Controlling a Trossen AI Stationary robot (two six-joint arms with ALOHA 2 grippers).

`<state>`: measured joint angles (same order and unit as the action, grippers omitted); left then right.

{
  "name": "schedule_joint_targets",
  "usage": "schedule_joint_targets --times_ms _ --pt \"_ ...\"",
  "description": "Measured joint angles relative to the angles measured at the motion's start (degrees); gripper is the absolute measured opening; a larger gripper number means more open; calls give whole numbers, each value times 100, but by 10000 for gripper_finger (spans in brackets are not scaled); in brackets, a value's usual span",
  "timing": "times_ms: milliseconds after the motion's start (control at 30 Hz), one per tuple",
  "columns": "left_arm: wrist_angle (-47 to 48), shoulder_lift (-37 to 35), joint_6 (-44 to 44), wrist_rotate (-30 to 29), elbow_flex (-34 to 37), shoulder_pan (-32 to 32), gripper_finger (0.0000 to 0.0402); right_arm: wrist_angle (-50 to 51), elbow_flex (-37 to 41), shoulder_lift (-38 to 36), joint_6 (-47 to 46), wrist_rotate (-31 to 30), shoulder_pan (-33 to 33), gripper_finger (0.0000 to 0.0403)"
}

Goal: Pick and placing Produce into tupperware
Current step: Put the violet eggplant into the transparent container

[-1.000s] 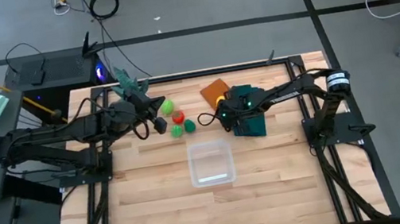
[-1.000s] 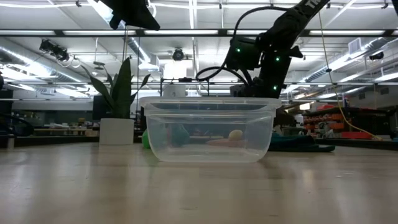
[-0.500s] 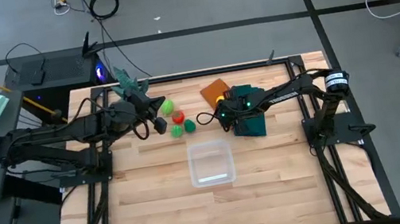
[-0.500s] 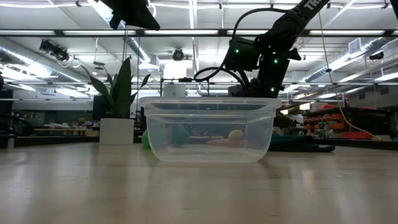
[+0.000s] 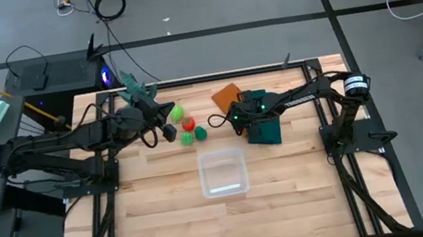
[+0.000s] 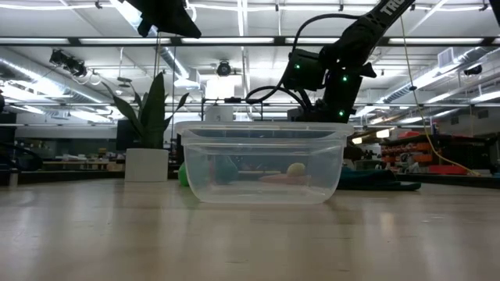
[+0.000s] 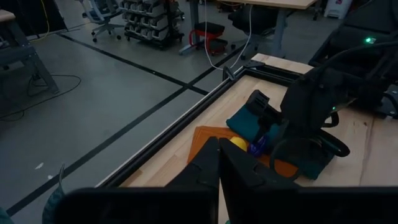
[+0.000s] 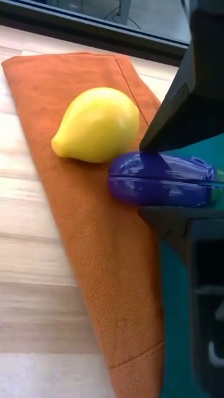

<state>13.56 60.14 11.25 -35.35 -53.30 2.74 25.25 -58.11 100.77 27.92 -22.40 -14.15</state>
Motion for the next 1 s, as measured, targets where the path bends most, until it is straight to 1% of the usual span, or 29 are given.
schedule_joint_targets --times_ms 167,267,467,633,767,833,933,1000 --pt "0 0 -4 0 0 0 7 5 -2 -2 2 -6 2 90" --pt "0 0 -4 0 0 0 16 67 -60 -2 3 -4 2 87" --pt "0 0 -1 0 0 2 27 103 -471 2 6 10 2 84" --pt "0 0 7 0 0 2 15 467 -876 2 -45 7 2 74" --pt "0 0 4 0 0 2 6 871 -997 2 -126 44 -18 66" --pt "0 0 2 0 0 2 6 1046 -997 2 -289 200 -77 66" --pt "0 0 2 0 0 2 16 1337 -997 2 -636 733 -211 74" --pt "0 0 2 0 0 2 24 1401 -994 2 -806 881 -278 83"
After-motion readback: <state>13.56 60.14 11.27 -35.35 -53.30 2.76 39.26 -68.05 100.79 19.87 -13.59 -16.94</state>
